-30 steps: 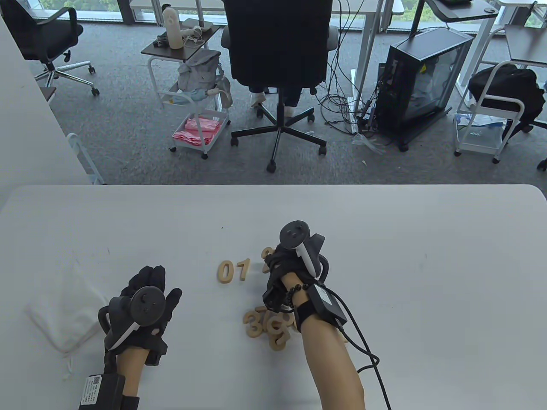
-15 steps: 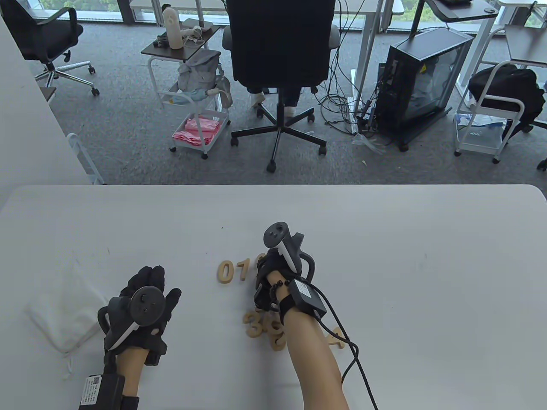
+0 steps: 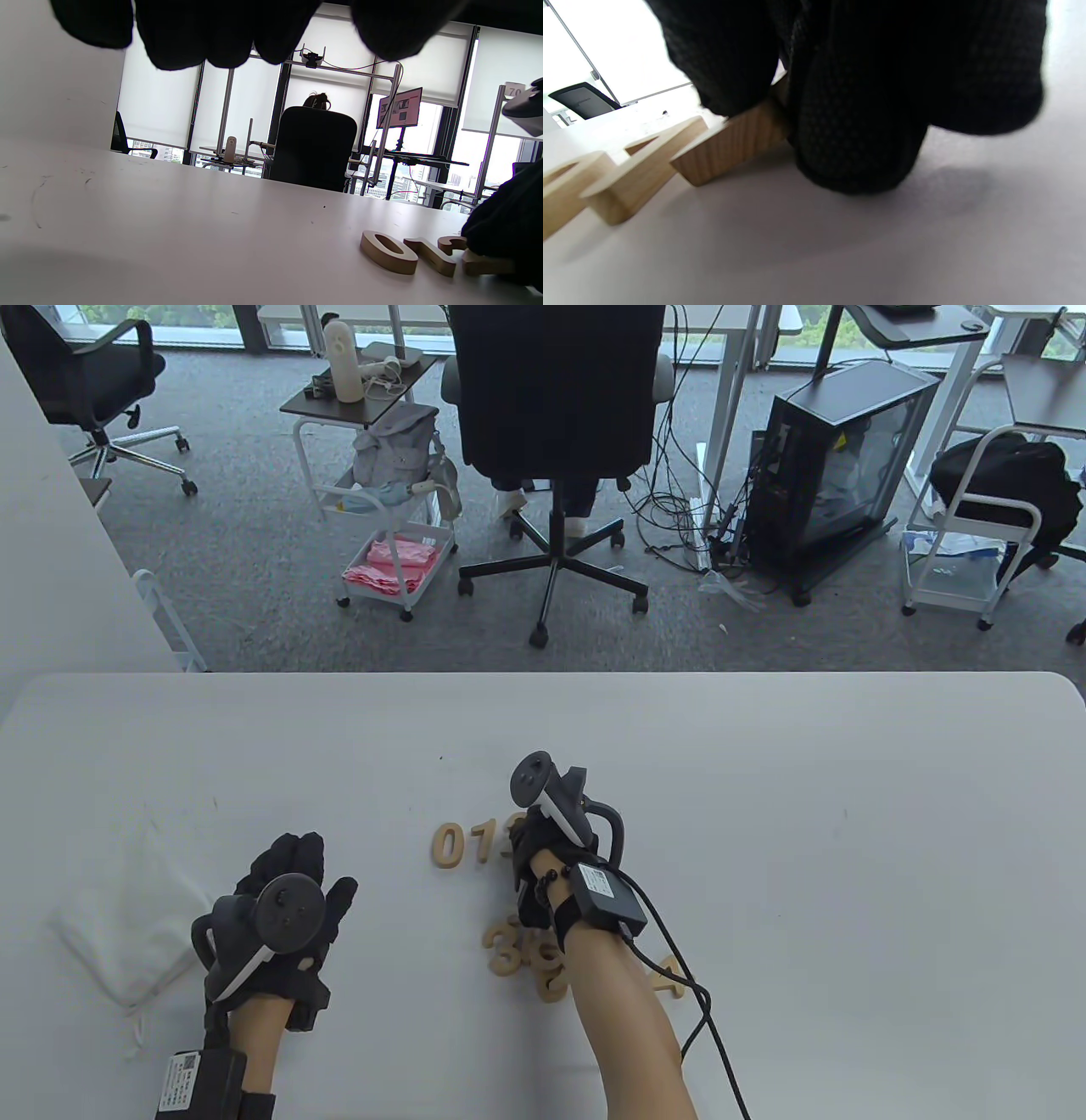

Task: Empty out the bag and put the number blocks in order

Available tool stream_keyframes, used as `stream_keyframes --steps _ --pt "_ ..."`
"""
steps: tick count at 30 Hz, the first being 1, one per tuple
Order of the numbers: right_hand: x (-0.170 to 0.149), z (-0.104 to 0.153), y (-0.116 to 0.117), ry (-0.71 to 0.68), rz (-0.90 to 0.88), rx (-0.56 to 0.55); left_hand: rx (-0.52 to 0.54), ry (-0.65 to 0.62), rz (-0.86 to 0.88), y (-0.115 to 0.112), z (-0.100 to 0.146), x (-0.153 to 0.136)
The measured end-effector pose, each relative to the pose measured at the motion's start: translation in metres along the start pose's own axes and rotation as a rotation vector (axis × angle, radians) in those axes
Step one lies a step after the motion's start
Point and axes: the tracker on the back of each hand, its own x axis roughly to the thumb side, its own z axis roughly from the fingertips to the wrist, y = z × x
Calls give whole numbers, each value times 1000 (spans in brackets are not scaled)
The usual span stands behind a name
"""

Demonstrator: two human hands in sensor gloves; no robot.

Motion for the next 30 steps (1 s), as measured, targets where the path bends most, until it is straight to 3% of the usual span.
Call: stream_keyframes --steps 15,20,24,30 --pt "0 2 1 -17 53 19 1 0 1 1 1 0" --pt "-6 10 -17 -50 38 -12 13 6 13 4 1 -3" --pt "-4 30 -41 -239 34 -14 16 3 11 4 1 -2" --pt "6 90 -67 -567 136 -49 10 -5 -4 3 1 0"
